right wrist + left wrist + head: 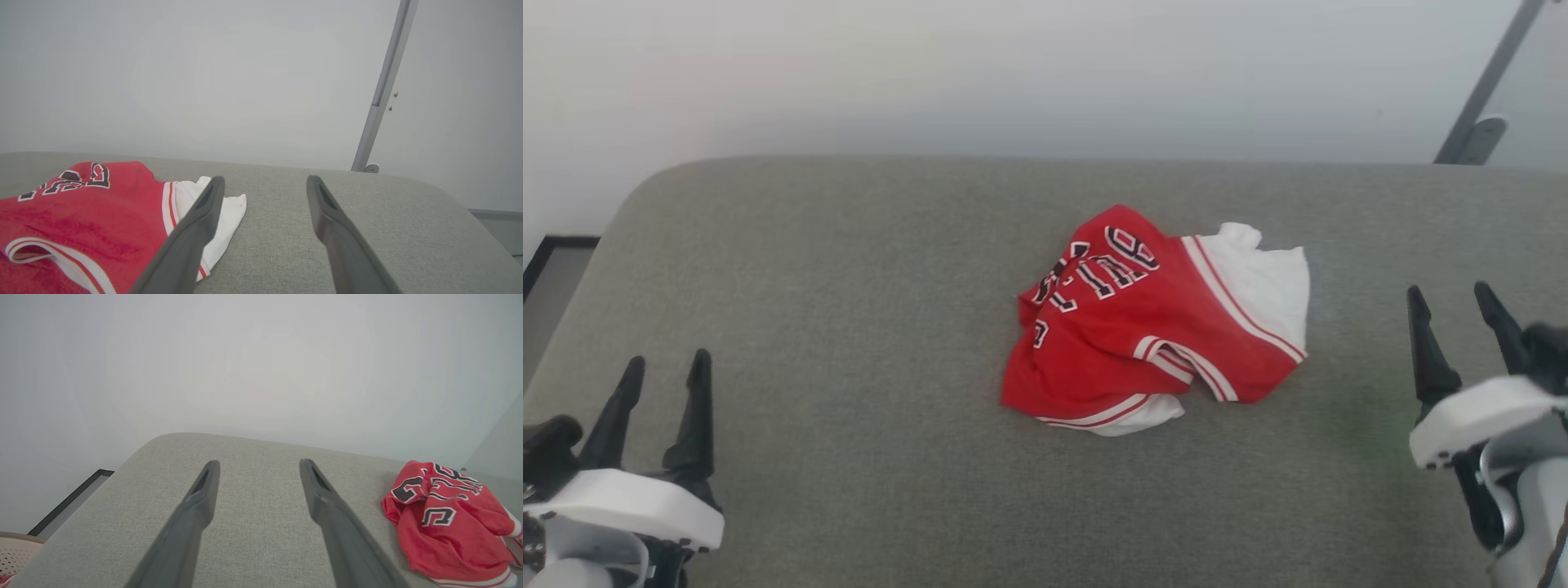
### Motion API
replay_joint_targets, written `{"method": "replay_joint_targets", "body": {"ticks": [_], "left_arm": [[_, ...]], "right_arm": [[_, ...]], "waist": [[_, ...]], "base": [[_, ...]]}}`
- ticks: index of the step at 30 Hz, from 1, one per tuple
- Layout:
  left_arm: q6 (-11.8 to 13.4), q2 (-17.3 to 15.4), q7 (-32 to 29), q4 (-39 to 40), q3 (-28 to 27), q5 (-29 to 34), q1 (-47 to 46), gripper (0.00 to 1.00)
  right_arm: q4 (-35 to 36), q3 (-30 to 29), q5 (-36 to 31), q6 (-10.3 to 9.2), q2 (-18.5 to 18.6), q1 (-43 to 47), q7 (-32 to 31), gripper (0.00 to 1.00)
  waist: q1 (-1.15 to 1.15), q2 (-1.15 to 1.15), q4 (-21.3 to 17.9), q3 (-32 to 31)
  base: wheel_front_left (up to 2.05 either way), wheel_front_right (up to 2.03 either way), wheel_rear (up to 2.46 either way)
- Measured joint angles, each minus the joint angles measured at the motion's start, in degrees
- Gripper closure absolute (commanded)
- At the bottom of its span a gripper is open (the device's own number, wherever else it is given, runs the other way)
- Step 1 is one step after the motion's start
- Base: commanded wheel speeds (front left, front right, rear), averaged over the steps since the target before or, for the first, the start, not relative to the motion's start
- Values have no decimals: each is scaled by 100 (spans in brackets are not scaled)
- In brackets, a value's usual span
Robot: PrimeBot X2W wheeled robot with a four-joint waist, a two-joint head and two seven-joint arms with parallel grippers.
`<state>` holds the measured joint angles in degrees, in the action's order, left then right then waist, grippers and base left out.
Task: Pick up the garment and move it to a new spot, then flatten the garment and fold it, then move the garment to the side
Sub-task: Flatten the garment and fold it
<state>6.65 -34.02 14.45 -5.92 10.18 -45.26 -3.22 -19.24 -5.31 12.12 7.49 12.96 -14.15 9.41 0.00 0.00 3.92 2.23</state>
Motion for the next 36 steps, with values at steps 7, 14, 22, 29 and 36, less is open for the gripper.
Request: {"method": "replay_joint_targets", "body": {"ticks": [7, 14, 22, 29, 36], "left_arm": [[4, 119, -51, 89, 178, 41, -229, 0], [-83, 308, -49, 47, 367, 101, -544, 0], [-242, 578, -22, -99, 541, 209, -951, 0], [-367, 770, 12, -308, 601, 248, -1189, 0], [-501, 918, 34, -560, 582, 282, -1338, 0]], "right_arm": [[-698, 390, 296, 0, 437, -830, -455, 0], [-1484, 857, 615, 0, 825, -1605, -1122, 0], [-2368, 1333, 958, 0, 1148, -2288, -2229, 0], [-2813, 1577, 1403, -1, 1218, -2699, -3234, 0], [-3065, 1829, 1599, -2, 1302, -3023, -4077, 100]], "waist": [[0, 0, 294, 276], [0, 0, 577, 616], [0, 0, 869, 1086], [0, 0, 1064, 1353], [0, 0, 1156, 1447]], "base": [[0, 0, 0], [0, 0, 0], [0, 0, 0], [0, 0, 0], [0, 0, 0]]}}
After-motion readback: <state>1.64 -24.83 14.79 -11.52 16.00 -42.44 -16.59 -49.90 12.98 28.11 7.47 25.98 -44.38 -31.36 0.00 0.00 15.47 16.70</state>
